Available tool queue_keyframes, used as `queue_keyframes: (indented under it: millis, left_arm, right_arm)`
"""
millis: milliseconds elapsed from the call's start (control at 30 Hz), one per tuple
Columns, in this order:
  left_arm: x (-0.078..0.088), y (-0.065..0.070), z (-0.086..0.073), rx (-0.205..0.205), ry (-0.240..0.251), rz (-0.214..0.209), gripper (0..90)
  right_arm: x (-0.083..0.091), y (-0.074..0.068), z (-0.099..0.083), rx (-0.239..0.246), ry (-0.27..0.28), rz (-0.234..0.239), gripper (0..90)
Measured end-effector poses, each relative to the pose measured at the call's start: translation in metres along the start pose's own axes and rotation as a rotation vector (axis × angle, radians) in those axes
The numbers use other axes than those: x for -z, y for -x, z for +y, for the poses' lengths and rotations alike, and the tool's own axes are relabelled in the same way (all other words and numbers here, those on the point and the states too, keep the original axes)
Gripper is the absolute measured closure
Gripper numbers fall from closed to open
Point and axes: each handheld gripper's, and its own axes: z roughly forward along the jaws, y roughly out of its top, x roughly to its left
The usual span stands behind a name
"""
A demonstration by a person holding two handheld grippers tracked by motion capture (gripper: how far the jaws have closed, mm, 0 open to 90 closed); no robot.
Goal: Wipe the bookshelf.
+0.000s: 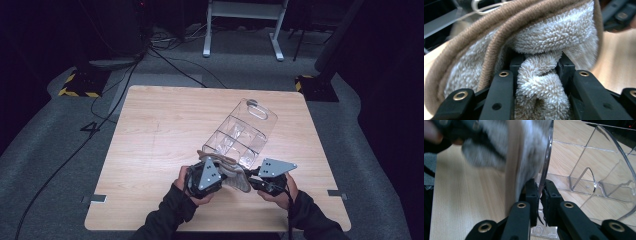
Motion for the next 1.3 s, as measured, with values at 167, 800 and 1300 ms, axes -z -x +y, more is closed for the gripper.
queue_keyframes:
  millis: [167, 800, 1300]
  left_arm:
    - [-0.011, 0.007, -0.009, 0.003, -0.025, -0.029, 66.3]
    - [-0.026, -0.025, -0.056, 0.028, -0.222, 0.015, 66.5]
    - [0.011, -0.064, -0.036, 0.149, -0.075, 0.113, 66.4]
  right_arm:
    - [0.0, 0.001, -0.001, -0.004, 0.0, 0.005, 84.5]
    - [0.0, 0.001, -0.003, -0.004, -0.006, 0.015, 84.5]
    - [0.0, 0.0, -0.003, -0.003, -0.01, 0.008, 84.4]
